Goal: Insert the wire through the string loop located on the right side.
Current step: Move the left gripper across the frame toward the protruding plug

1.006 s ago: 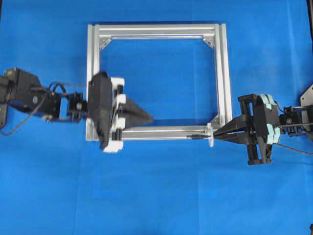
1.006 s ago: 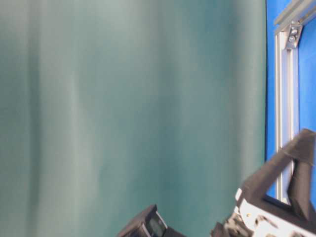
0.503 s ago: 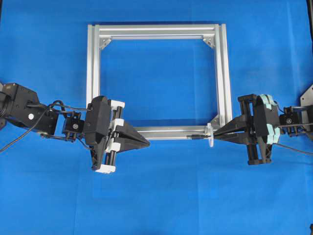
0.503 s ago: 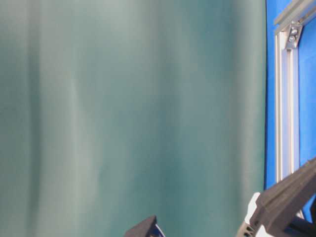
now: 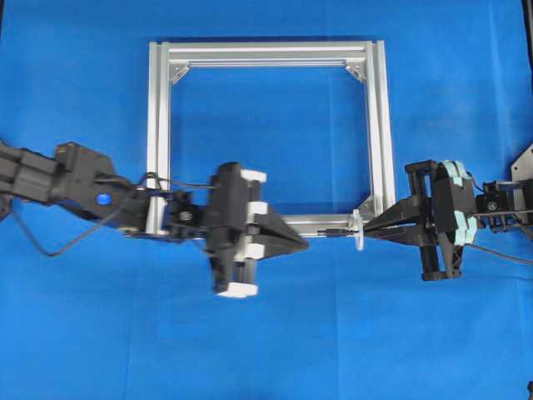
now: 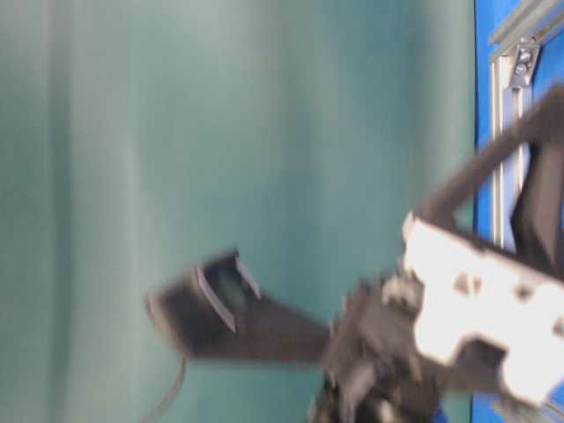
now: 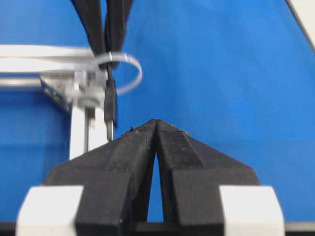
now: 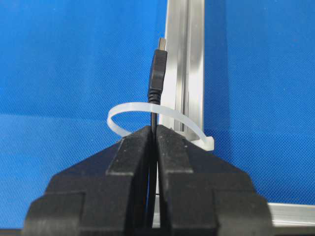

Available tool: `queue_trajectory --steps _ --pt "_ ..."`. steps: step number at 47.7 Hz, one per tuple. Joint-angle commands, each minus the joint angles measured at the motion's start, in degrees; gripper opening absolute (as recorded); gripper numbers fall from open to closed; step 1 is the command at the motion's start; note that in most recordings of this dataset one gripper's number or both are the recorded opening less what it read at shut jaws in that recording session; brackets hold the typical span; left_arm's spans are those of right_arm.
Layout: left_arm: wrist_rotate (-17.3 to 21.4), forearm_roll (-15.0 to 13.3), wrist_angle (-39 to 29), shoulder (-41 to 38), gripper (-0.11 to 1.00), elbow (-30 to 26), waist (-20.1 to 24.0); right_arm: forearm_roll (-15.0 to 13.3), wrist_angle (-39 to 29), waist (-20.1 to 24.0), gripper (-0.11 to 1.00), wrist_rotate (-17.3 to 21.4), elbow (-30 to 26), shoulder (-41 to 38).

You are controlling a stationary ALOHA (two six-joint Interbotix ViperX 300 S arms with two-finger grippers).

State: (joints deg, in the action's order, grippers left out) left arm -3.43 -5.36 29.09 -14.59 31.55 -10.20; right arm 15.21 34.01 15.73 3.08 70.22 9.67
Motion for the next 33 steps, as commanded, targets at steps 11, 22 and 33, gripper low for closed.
queue_trajectory --steps 11,22,33 --pt "0.5 0.1 -6.2 -2.5 0.0 -9.1 1.8 0.1 0.6 0.0 -0.03 -0.1 -0.8 0.4" --pt "0.5 0.1 -6.5 -2.5 0.0 -9.1 1.8 0.1 0.6 -0.1 -0.03 -0.1 -0.8 0.4" --pt "0.7 0.4 -6.7 -2.5 0.0 -8.7 1.8 0.2 0.6 0.0 -0.03 -0.1 -0.8 0.4"
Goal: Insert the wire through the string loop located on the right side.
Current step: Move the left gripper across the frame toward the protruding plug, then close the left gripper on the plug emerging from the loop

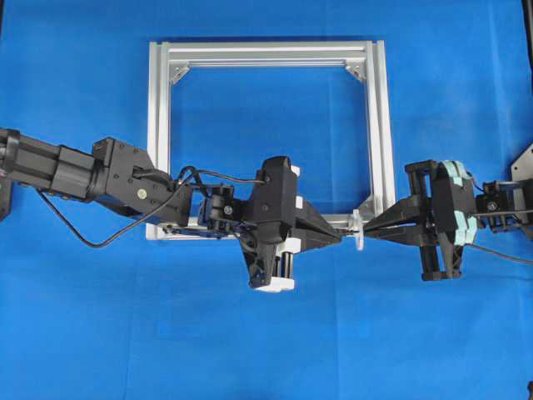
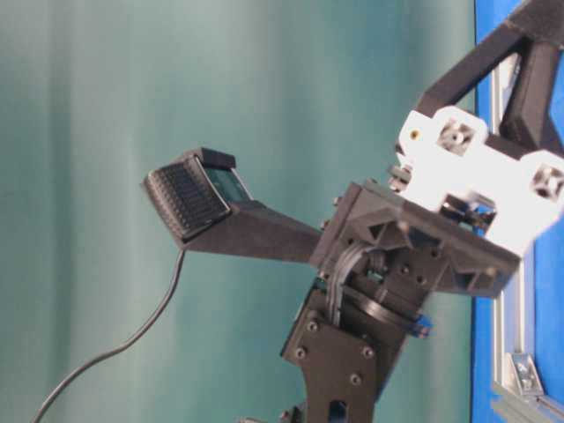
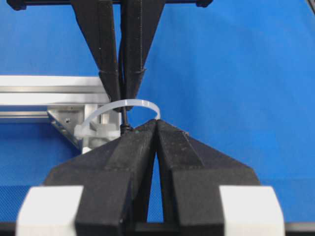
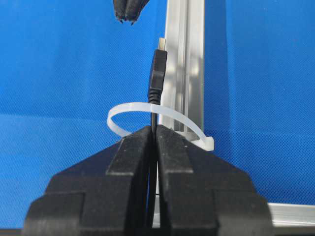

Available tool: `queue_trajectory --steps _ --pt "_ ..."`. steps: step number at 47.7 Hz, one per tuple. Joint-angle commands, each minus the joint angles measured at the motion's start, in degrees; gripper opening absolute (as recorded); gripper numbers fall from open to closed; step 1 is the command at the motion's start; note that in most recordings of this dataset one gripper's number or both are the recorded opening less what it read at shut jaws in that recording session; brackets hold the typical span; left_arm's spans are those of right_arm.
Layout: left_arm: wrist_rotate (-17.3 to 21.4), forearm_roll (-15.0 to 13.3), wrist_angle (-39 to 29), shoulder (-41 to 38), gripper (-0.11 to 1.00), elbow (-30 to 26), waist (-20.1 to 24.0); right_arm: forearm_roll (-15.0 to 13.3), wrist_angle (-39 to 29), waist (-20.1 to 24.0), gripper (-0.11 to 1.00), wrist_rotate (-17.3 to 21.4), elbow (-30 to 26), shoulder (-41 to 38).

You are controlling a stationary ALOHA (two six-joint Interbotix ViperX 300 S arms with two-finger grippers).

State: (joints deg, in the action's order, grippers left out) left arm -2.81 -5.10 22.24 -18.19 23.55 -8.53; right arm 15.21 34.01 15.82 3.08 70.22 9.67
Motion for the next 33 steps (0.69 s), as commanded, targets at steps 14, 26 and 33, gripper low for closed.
queue_trajectory --steps 14,26,33 --pt "0.2 0.2 0.3 1.0 0.49 -0.9 0.3 0.1 0.6 -0.1 -0.03 -0.1 -0.8 0.4" --pt "0.1 0.2 0.3 0.9 0.88 -1.1 0.6 0.2 0.6 -0.1 -0.03 -0.1 -0.8 0.4" --pt "0.1 0.2 0.3 0.9 0.88 -1.1 0.7 0.1 0.5 -0.1 -0.03 -0.1 -0.8 0.4"
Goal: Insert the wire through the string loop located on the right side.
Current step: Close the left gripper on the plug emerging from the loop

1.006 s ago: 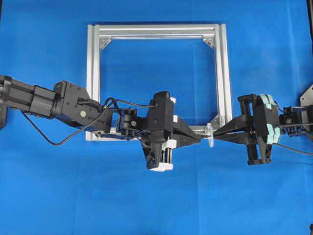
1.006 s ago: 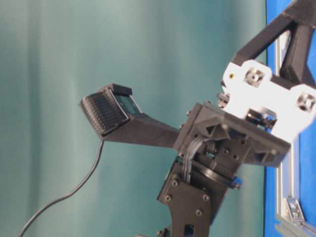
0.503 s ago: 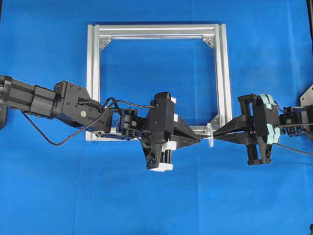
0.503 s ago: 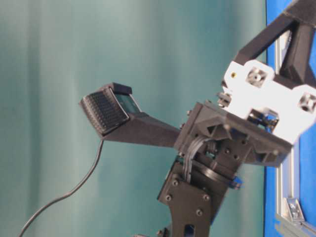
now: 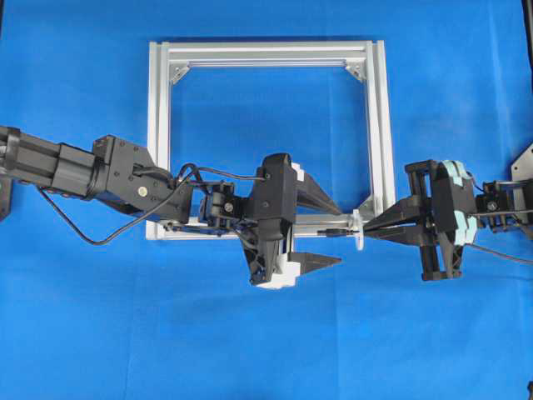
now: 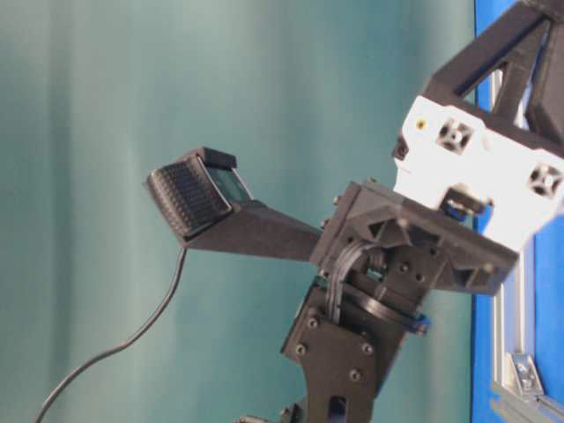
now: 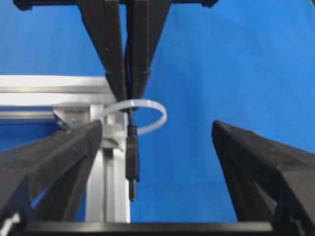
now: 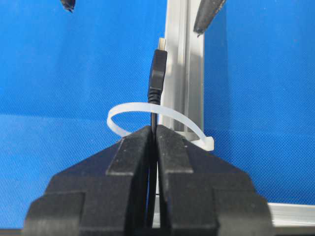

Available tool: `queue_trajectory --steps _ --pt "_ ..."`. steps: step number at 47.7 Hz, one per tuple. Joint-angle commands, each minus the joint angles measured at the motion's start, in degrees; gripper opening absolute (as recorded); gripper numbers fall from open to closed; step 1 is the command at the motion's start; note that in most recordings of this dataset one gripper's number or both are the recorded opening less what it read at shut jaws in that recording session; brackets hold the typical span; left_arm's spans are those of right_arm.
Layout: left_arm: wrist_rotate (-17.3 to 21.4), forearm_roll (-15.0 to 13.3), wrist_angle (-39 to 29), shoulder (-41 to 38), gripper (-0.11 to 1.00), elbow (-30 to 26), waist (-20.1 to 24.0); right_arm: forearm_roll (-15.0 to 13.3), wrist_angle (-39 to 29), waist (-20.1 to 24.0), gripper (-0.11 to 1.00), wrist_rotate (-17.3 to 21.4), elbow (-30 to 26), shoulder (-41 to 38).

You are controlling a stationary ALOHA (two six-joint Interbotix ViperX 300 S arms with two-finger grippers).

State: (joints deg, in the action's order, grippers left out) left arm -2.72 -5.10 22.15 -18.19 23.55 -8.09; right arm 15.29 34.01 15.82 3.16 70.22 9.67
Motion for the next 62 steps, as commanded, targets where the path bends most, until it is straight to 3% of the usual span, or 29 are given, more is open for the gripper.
queue_trajectory --steps 1,18,62 --pt "0.0 0.2 0.4 0.9 0.88 -1.1 0.3 0.0 0.5 -0.1 -0.03 -0.2 -0.8 0.4" --pt "-0.2 0.2 0.5 -4.7 0.88 -2.6 0.9 0.0 0.5 -0.1 -0.03 -0.2 -0.8 0.4" --pt "-0.8 0.2 0.4 -4.7 0.84 -1.9 1.0 0.0 0.4 -0.1 -0.03 -0.2 -0.8 0.4"
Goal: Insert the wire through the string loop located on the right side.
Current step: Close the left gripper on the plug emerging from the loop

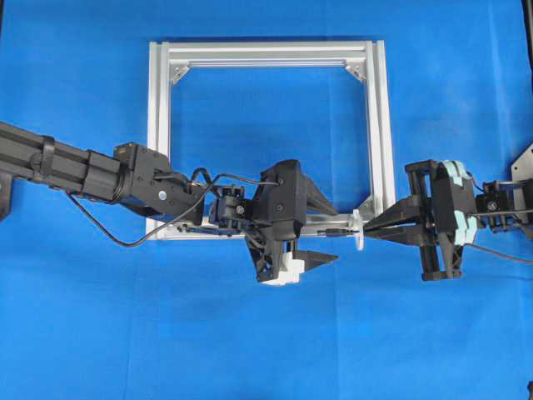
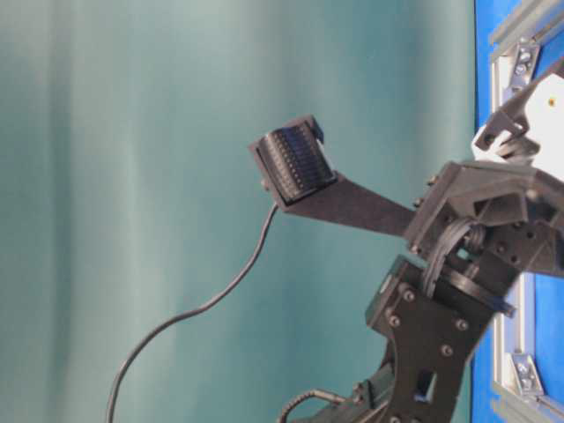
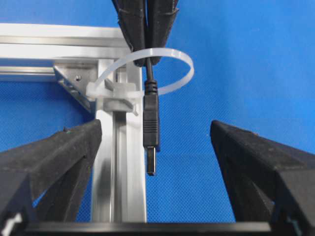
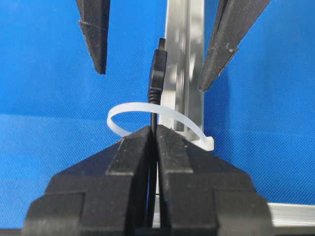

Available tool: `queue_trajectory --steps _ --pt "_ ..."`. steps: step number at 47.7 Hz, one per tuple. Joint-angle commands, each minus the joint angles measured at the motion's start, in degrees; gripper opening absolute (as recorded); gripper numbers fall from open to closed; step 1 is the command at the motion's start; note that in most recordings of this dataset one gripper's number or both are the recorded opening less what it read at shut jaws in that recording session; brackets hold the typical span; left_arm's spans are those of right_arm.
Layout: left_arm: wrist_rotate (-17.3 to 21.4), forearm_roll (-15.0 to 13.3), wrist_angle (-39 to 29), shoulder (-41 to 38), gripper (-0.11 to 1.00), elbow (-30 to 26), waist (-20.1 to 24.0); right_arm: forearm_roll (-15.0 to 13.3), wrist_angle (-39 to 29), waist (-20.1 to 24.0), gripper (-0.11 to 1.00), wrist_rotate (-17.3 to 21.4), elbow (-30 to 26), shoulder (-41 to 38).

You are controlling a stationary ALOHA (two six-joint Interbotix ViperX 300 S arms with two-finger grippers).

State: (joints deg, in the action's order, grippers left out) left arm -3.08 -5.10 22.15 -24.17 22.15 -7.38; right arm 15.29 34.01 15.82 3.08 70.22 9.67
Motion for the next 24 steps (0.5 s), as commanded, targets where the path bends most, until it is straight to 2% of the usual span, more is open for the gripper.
queue_trajectory --steps 1,4,11,14,24 --pt "-0.5 0.2 0.4 1.3 0.82 -0.5 0.3 0.0 0.4 -0.1 -0.03 -0.1 -0.8 0.4" --pt "-0.5 0.2 0.4 1.3 0.7 -0.8 0.2 0.0 0.4 -0.1 -0.03 -0.1 -0.8 0.4" --pt "-0.2 0.2 0.4 1.3 0.23 -1.0 0.5 0.0 0.3 -0.1 -0.03 -0.1 -0.8 0.4" --pt "-0.2 0.2 0.4 1.3 0.08 -0.8 0.6 0.0 0.2 -0.1 -0.03 -0.2 -0.8 0.4" --pt "-0.2 0.2 0.4 1.4 0.08 -0.7 0.6 -0.1 -0.2 -0.2 -0.03 -0.4 -0.7 0.4"
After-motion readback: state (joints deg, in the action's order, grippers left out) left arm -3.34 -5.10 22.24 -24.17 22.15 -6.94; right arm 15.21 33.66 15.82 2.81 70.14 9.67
